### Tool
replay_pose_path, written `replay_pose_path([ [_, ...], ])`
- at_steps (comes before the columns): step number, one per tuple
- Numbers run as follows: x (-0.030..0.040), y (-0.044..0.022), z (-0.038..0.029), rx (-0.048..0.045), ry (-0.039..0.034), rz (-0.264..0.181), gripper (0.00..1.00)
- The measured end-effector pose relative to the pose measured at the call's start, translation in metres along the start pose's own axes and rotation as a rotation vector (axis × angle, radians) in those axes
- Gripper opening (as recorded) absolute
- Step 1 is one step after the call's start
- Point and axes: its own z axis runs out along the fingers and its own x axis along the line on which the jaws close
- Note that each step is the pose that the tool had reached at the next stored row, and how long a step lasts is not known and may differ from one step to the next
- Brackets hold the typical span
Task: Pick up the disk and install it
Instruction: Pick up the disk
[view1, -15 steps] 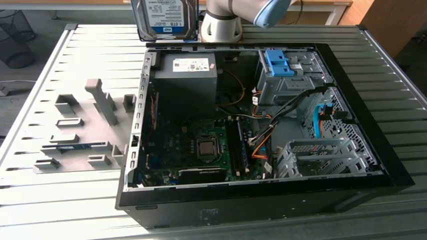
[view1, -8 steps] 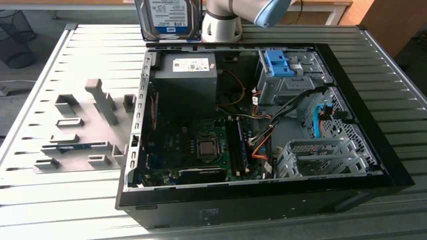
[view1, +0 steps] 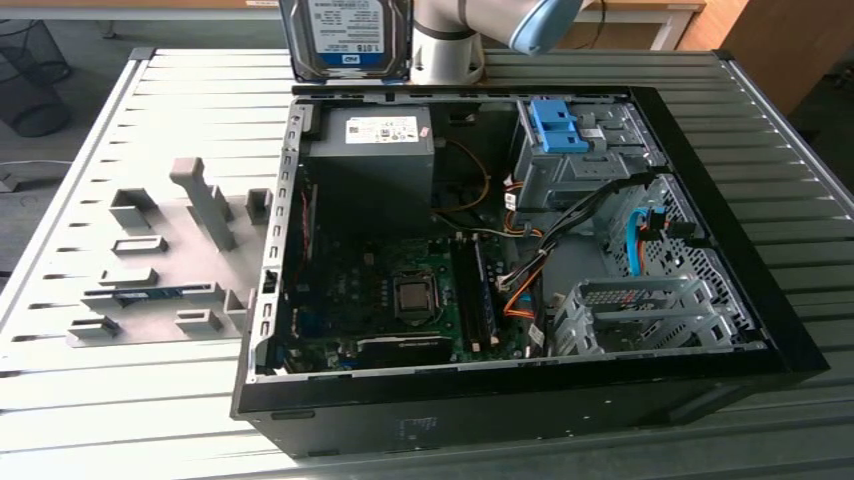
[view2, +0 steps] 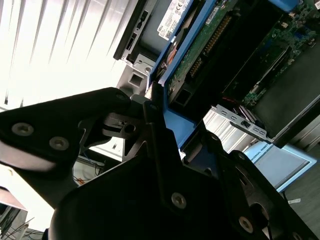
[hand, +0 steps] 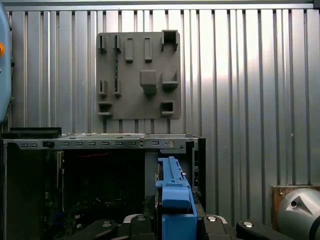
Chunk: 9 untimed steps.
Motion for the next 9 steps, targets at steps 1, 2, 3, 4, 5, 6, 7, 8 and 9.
replay_pose_path([
  [1, 0.0, -0.001, 0.0, 0.0001, 0.0, 0.0, 0.37],
  [2, 0.0, -0.0019, 0.0, 0.0, 0.0, 0.0, 0.37],
  [3, -0.0002, -0.0057, 0.0, 0.0001, -0.0001, 0.0, 0.37],
  [4, -0.0002, -0.0065, 0.0, 0.0, 0.0, 0.0, 0.37],
  [5, -0.0002, -0.0071, -0.0001, 0.0, 0.0001, 0.0, 0.37],
  [6, -0.0002, -0.0076, 0.0, 0.0, 0.0, 0.0, 0.37],
  [7, -0.0002, -0.0083, 0.0, 0.0, 0.0, 0.0, 0.37],
  [8, -0.0003, -0.0089, 0.0, 0.0, 0.0, 0.0, 0.37],
  [9, -0.0003, -0.0096, 0.0, 0.0, 0.0, 0.0, 0.37],
])
